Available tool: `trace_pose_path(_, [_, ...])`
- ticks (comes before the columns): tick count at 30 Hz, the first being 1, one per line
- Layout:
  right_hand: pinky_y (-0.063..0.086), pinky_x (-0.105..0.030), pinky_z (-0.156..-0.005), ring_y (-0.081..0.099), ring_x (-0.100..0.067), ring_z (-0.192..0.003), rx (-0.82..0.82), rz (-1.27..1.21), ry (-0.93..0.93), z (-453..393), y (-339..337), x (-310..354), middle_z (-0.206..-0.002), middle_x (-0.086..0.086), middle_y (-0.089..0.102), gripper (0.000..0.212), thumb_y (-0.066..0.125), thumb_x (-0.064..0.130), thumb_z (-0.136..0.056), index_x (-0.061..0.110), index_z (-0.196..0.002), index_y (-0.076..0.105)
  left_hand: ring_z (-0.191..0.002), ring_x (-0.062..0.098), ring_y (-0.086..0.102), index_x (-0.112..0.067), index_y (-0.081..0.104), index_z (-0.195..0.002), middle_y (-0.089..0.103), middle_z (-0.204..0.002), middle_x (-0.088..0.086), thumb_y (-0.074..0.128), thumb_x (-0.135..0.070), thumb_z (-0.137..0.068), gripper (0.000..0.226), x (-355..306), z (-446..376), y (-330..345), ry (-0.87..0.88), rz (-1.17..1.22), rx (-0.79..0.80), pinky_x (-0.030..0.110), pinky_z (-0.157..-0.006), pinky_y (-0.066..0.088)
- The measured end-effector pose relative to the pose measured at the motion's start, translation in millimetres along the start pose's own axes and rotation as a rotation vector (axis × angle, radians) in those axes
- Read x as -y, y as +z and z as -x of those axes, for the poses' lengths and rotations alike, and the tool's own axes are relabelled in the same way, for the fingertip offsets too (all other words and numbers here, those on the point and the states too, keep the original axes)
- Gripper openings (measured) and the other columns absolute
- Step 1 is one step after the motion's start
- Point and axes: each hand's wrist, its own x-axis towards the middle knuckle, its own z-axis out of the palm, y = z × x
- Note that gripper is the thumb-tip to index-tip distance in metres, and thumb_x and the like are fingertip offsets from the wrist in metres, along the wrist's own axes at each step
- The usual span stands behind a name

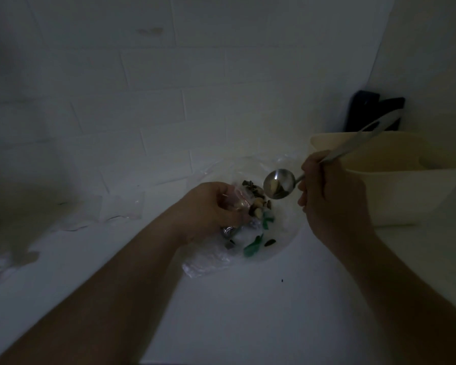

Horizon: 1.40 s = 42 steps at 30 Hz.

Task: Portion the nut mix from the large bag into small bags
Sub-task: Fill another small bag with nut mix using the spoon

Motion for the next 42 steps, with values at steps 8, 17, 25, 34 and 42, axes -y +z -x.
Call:
trace_pose_path(8, [0.053,-0.041,-0.071,0.064,-0.023,-0.069,0.179,0.116,-0.069,0.0,13.6,-0.4,-0.075,0.002,0.061,0.025,0.039,0.028,-0.109,0.016,-0.100,0.060,-0.083,0.003,0.073,-0.030,0.072,-0.104,0.078,-0.090,-0.012,0.091,-0.021,-0.076,0.035,2.4,-1.1,2.8,-0.005,-0.103,-0.056,0.023,-0.078,0.059])
trace_pose_path(17, [0.041,-0.032,-0.069,0.059,-0.014,-0.070,0.223,0.169,-0.042,-1.4,21.8,-1.8,-0.079,0.007,0.061,0.024,0.034,0.033,-0.109,0.024,-0.100,0.054,-0.087,0.010,0.074,-0.025,0.070,-0.102,0.079,-0.093,-0.007,0.093,-0.026,-0.074,0.036,4.4,-4.6,5.4,-0.013,-0.128,-0.090,0.025,-0.077,0.058])
trace_pose_path(25, [0.058,-0.038,-0.063,0.067,-0.011,-0.061,0.239,-0.253,0.290,2.0,32.3,-9.6,-0.085,0.003,0.072,0.024,0.038,0.031,-0.111,0.029,-0.097,0.058,-0.079,0.010,0.073,-0.019,0.070,-0.104,0.080,-0.091,-0.002,0.088,-0.014,-0.079,0.031,4.1,-4.3,4.7,-0.039,-0.020,-0.039,0.017,-0.068,0.054])
trace_pose_path(34, [0.051,-0.026,-0.056,0.066,-0.014,-0.059,0.262,-0.297,0.362,3.6,34.5,-4.4,-0.089,0.002,0.074,0.026,0.036,0.031,-0.112,0.027,-0.098,0.057,-0.072,0.017,0.069,-0.019,0.070,-0.106,0.079,-0.092,0.010,0.081,-0.010,-0.068,0.040,8.0,-7.7,-2.9,-0.091,0.015,0.015,0.036,-0.074,0.056])
trace_pose_path(42, [0.047,-0.023,-0.059,0.064,-0.009,-0.058,0.144,-0.301,0.259,4.4,29.3,1.9,-0.080,0.000,0.070,0.026,0.038,0.030,-0.112,0.027,-0.092,0.056,-0.087,0.012,0.073,-0.032,0.067,-0.105,0.076,-0.097,-0.007,0.087,-0.037,-0.078,0.033,9.4,-5.9,-5.4,-0.059,-0.100,-0.166,0.031,-0.078,0.061])
